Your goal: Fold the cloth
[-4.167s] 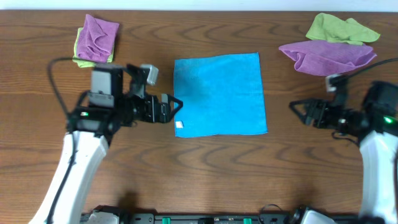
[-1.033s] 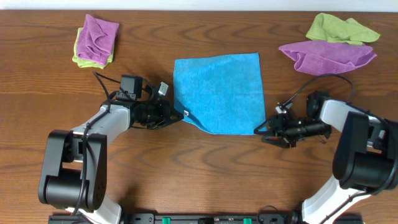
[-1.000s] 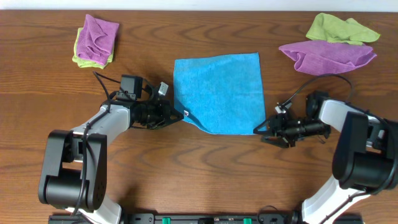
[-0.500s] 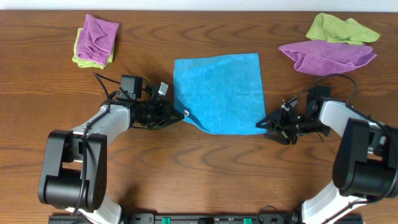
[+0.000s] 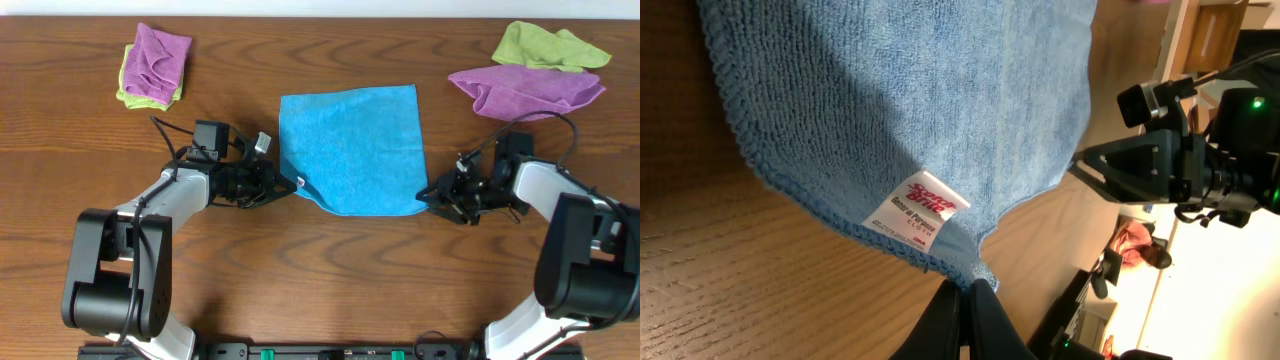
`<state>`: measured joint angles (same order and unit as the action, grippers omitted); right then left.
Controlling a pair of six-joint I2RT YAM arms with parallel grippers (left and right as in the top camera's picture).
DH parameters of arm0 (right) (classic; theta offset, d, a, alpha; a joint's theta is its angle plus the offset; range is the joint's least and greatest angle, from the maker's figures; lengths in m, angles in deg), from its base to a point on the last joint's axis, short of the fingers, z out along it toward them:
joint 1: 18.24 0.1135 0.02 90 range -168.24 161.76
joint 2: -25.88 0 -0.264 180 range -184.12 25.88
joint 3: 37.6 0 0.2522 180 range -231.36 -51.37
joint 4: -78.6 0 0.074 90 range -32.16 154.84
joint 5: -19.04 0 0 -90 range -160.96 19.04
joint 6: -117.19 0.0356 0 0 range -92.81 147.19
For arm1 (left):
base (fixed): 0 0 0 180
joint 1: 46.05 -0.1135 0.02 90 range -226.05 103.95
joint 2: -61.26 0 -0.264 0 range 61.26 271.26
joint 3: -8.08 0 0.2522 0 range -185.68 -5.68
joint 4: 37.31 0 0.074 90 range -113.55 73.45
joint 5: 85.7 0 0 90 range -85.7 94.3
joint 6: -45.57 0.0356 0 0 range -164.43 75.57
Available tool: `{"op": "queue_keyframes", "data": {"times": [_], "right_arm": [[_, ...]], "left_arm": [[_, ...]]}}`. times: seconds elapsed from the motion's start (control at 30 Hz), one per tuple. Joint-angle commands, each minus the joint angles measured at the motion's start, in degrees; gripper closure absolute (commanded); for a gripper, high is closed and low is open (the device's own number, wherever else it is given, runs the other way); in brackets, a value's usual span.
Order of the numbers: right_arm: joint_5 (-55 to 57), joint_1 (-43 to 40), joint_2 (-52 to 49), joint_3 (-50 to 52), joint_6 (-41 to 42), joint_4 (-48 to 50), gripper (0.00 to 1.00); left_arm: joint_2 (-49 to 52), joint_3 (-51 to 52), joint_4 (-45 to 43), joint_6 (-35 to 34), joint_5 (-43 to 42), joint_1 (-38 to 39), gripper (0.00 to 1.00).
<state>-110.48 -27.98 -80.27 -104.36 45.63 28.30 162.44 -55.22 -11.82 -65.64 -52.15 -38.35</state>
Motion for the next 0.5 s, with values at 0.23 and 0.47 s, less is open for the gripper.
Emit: {"op": "queue_keyframes", "data": {"times": [0.23,0.47], "right_arm": [[14.0,1.7,-7.1,2.6,-0.5,0.8,0.76],[14.0,1.7,-7.1,2.6,-0.7,0.9,0.99]], "left_arm": [[0.0,-1.3,0.0,-0.2,-0.6,-0.3,0.94],[0.0,-1.3,0.0,-0.2,-0.6,-0.3,0.94]]}}
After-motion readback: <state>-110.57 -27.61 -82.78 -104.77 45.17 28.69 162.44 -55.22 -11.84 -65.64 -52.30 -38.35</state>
